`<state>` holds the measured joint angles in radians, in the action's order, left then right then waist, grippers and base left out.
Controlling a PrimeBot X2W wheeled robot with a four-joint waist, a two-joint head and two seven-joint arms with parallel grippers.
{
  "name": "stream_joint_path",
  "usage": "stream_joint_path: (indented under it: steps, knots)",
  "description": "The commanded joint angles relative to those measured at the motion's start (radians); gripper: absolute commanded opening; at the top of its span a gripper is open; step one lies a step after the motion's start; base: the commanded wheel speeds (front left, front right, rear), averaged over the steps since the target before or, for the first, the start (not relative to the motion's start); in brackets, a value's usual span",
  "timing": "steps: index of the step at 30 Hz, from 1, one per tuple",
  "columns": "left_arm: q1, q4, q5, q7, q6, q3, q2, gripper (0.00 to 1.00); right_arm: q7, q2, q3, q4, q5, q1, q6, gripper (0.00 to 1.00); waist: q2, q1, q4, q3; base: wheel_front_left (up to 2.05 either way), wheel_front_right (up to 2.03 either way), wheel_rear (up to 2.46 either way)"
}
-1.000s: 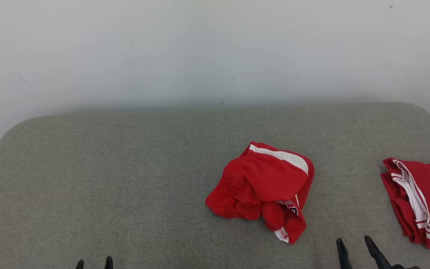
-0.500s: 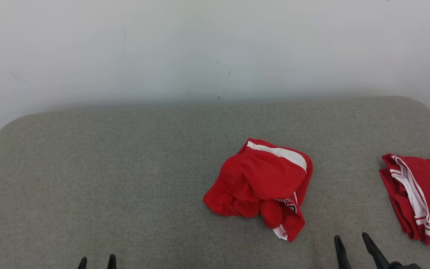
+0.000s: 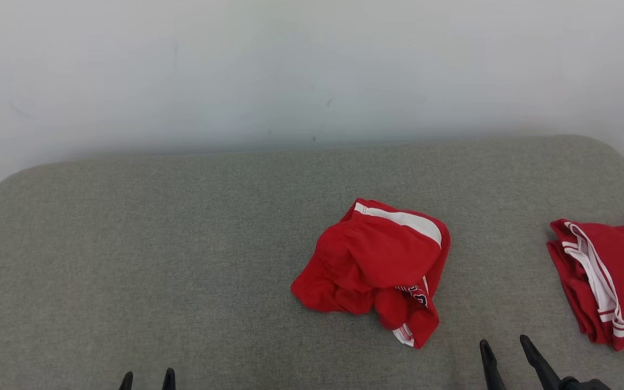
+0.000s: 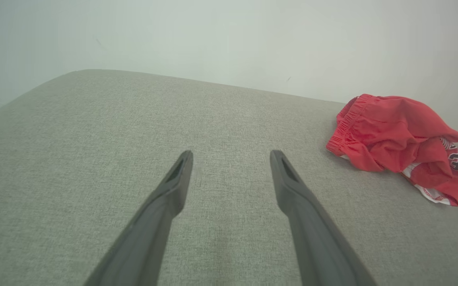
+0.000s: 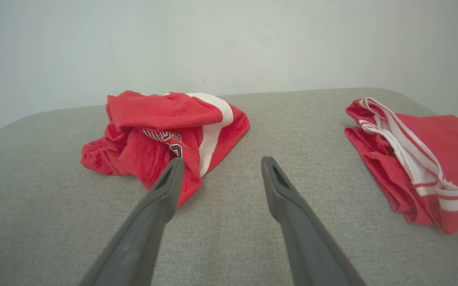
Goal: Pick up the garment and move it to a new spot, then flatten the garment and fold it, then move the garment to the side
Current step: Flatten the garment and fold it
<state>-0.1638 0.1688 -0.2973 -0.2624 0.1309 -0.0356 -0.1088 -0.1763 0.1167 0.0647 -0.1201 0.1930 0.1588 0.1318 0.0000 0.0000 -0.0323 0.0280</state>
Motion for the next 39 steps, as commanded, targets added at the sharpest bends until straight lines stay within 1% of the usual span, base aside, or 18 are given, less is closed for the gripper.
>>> stream_joint_path:
  steps: [1, 4, 9, 11, 12, 13, 17, 21, 24, 27, 28, 29, 31, 33, 39]
  knots:
    - [0.006, 0.004, 0.011, -0.003, -0.001, -0.006, -0.003, 1.00, -0.004, 0.011, 0.002, -0.001, 0.009, -0.010, -0.003, 1.00, 0.0000, 0.0000, -0.004, -0.002, 0.00, 0.00, 0.00]
    - [0.020, 0.016, 0.006, -0.003, -0.001, -0.014, -0.016, 1.00, 0.000, 0.016, 0.007, 0.003, 0.008, -0.016, -0.003, 1.00, 0.0000, 0.0000, -0.019, -0.006, 0.00, 0.00, 0.00]
    - [0.103, 0.041, -0.006, -0.001, -0.001, -0.016, -0.036, 1.00, 0.000, 0.015, 0.021, 0.005, 0.011, -0.031, -0.003, 1.00, 0.0000, 0.0000, -0.065, -0.021, 0.00, 0.00, 0.00]
    - [0.168, 0.053, -0.018, 0.040, -0.001, -0.024, -0.037, 1.00, -0.002, 0.012, 0.029, 0.002, 0.013, -0.034, -0.003, 1.00, 0.0000, 0.0000, -0.088, -0.030, 0.00, 0.00, 0.00]
    - [0.206, 0.055, -0.027, 0.067, -0.004, -0.021, -0.038, 1.00, -0.001, 0.011, 0.033, 0.002, 0.014, -0.036, -0.003, 1.00, 0.0000, 0.0000, -0.101, -0.036, 0.00, 0.00, 0.00]
    - [0.242, 0.067, -0.055, 0.112, -0.010, -0.017, -0.024, 1.00, -0.002, 0.010, 0.030, 0.002, 0.014, -0.036, -0.003, 1.00, 0.0000, 0.0000, -0.110, -0.044, 0.00, 0.00, 0.00]
    - [0.422, 0.109, -0.107, 0.348, -0.048, -0.024, -0.008, 1.00, -0.003, 0.007, 0.040, 0.004, 0.012, -0.057, -0.003, 1.00, 0.0000, 0.0000, -0.165, -0.089, 0.00, 0.00, 0.00]
    - [0.589, 0.158, -0.128, 0.559, -0.086, -0.038, -0.010, 1.00, -0.010, 0.005, 0.059, -0.003, 0.015, -0.083, -0.003, 1.00, 0.0000, 0.0000, -0.239, -0.132, 0.00, 0.00, 0.00]
    - [0.691, 0.199, -0.151, 0.679, -0.111, -0.047, -0.001, 1.00, -0.017, -0.003, 0.069, -0.010, 0.019, -0.105, -0.003, 1.00, 0.0000, 0.0000, -0.291, -0.164, 0.00, 0.00, 0.00]
    - [0.770, 0.235, -0.172, 0.776, -0.139, -0.052, 0.011, 1.00, -0.029, -0.010, 0.083, -0.020, 0.023, -0.121, -0.003, 1.00, 0.0000, 0.0000, -0.342, -0.195, 0.00, 0.00, 0.00]
    - [0.785, 0.248, -0.181, 0.810, -0.154, -0.049, 0.014, 1.00, -0.030, -0.013, 0.093, -0.024, 0.023, -0.127, -0.003, 1.00, 0.0000, 0.0000, -0.361, -0.206, 0.00, 0.00, 0.00]
    - [0.785, 0.248, -0.181, 0.810, -0.154, -0.049, 0.014, 1.00, -0.030, -0.013, 0.093, -0.024, 0.023, -0.127, -0.003, 1.00, 0.0000, 0.0000, -0.361, -0.206, 0.00, 0.00, 0.00]
    - [0.821, 0.264, -0.192, 0.873, -0.173, -0.061, 0.022, 1.00, -0.038, -0.018, 0.098, -0.034, 0.027, -0.136, -0.003, 1.00, 0.0000, 0.0000, -0.389, -0.221, 0.00, 0.00, 0.00]
    - [0.853, 0.265, -0.194, 0.910, -0.191, -0.067, 0.024, 1.00, -0.046, -0.024, 0.104, -0.044, 0.029, -0.144, -0.003, 1.00, 0.0000, 0.0000, -0.414, -0.238, 0.00, 0.00, 0.00]
    - [0.892, 0.288, -0.180, 0.944, -0.218, -0.073, 0.006, 1.00, -0.064, -0.038, 0.128, -0.074, 0.036, -0.165, -0.003, 1.00, 0.0000, 0.0000, -0.475, -0.265, 0.00, 0.00, 0.00]
